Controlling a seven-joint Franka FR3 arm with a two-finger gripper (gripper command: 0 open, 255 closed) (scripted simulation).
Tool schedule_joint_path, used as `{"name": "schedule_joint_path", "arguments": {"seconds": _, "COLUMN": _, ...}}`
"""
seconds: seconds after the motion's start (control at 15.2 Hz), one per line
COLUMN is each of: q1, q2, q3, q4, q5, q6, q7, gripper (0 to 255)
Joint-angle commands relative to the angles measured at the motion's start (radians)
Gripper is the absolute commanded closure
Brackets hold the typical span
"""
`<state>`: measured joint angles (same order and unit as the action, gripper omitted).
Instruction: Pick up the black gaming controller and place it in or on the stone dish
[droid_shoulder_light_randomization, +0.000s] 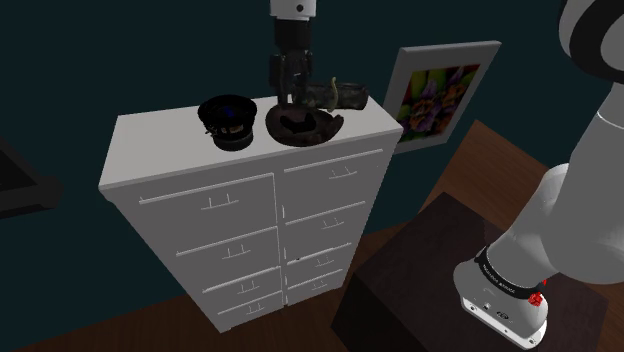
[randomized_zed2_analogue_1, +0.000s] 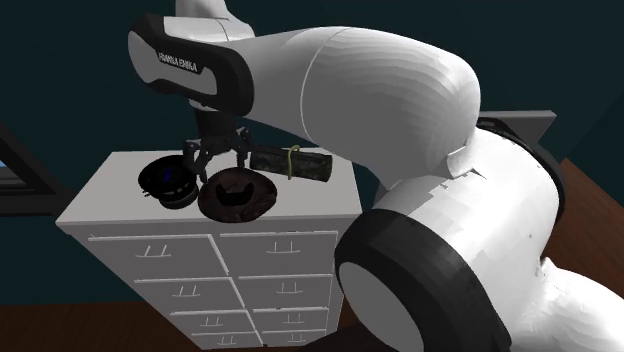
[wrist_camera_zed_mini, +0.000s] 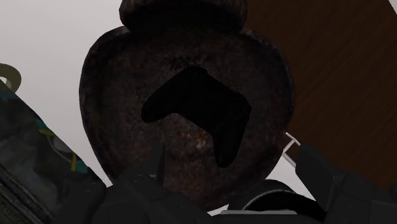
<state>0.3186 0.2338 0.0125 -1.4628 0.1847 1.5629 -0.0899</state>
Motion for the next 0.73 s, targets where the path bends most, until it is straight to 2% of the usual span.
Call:
{"name": "schedule_joint_path", "arguments": {"seconds": 0.0, "q1": -0.004, "q2": 0.019, "q3": -0.002, "q4": 0.078, "q5": 0.0, "q6": -0.059, "q7": 0.005, "gripper": 0}}
{"name": "schedule_joint_path", "arguments": {"seconds": 0.13, "q1": -0.011, "q2": 0.048, "q3": -0.004, "q4": 0.179, "q5": 0.0, "q6": -0.131, "q7": 0.009, "gripper": 0}}
{"name": "schedule_joint_path", "arguments": {"seconds": 0.66, "q1": -0.011, "q2": 0.048, "q3": -0.004, "q4": 0.178, "q5": 0.0, "q6": -0.131, "q7": 0.009, "gripper": 0}}
